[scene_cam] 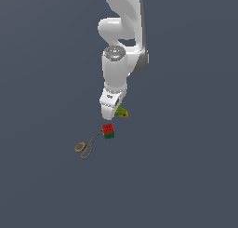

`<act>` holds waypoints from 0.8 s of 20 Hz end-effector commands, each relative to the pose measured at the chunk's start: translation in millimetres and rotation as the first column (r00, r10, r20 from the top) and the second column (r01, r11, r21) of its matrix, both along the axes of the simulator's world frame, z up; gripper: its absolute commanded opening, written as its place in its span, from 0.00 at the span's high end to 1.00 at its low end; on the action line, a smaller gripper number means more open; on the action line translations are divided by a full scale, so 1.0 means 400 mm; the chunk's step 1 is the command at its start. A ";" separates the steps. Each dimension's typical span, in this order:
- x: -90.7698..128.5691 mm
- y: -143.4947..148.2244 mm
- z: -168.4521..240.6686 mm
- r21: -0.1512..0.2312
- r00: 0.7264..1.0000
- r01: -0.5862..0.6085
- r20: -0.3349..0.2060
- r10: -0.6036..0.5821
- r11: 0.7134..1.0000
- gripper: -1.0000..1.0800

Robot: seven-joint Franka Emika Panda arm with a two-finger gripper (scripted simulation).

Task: Pick up a designated object from a clutter of objects.

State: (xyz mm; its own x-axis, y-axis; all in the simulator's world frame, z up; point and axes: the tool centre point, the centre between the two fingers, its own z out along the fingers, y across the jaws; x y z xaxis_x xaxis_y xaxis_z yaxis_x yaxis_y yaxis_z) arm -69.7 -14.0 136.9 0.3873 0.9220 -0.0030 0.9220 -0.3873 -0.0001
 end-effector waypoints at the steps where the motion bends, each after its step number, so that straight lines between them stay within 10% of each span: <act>1: 0.035 0.017 0.051 0.000 1.000 0.000 0.001 0.000 1.000 1.00; 16: 0.238 0.115 0.325 0.001 1.000 0.000 0.001 0.000 1.000 1.00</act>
